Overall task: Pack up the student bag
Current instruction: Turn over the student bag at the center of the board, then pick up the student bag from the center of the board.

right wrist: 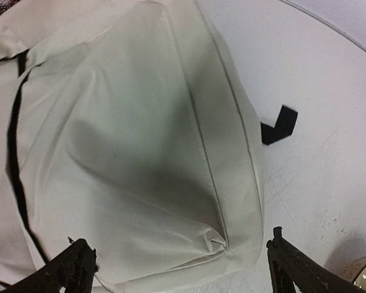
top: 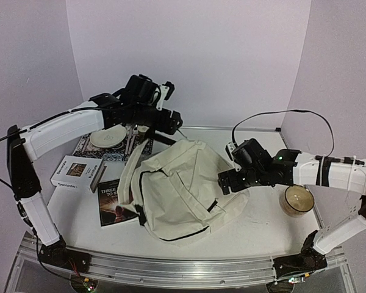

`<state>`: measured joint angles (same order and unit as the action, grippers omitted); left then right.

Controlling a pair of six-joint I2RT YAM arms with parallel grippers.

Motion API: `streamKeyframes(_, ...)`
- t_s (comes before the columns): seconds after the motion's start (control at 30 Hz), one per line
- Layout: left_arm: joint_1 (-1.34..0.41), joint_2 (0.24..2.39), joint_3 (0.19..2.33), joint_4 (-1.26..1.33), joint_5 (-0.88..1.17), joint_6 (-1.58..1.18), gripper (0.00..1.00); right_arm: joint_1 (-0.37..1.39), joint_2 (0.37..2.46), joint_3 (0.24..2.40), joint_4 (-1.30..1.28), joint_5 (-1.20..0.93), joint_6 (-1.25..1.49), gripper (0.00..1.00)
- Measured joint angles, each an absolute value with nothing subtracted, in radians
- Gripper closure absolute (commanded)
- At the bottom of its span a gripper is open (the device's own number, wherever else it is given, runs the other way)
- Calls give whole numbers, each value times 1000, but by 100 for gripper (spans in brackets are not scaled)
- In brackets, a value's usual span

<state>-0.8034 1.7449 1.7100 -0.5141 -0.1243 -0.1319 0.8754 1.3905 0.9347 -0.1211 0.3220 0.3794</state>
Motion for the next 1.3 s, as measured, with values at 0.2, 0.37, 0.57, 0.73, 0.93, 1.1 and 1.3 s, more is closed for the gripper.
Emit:
streamKeyframes(0.2, -781, 1683, 1601, -480, -142, -159, 8, 835, 1474, 917, -65, 206, 368, 2)
streamKeyframes(0.37, -780, 1684, 1513, -461, -135, -197, 7, 829, 1538, 917, -44, 135, 364, 2)
streamKeyframes(0.57, -780, 1602, 1312, -454, -123, -278, 7, 823, 1556, 915, -31, 88, 336, 2)
streamKeyframes(0.73, -781, 1456, 1153, -460, -69, -368, 8, 812, 1589, 915, -26, 65, 303, 18)
streamKeyframes(0.93, -799, 1335, 982, -444, -19, -473, 9, 795, 1672, 921, -17, 38, 277, 76)
streamKeyframes(1.1, -827, 1312, 880, -412, 31, -549, 16, 786, 1673, 928, -25, 32, 256, 100)
streamKeyframes(1.3, -853, 1356, 860, -308, 89, -603, 53, 781, 1572, 929, -65, 36, 258, 100)
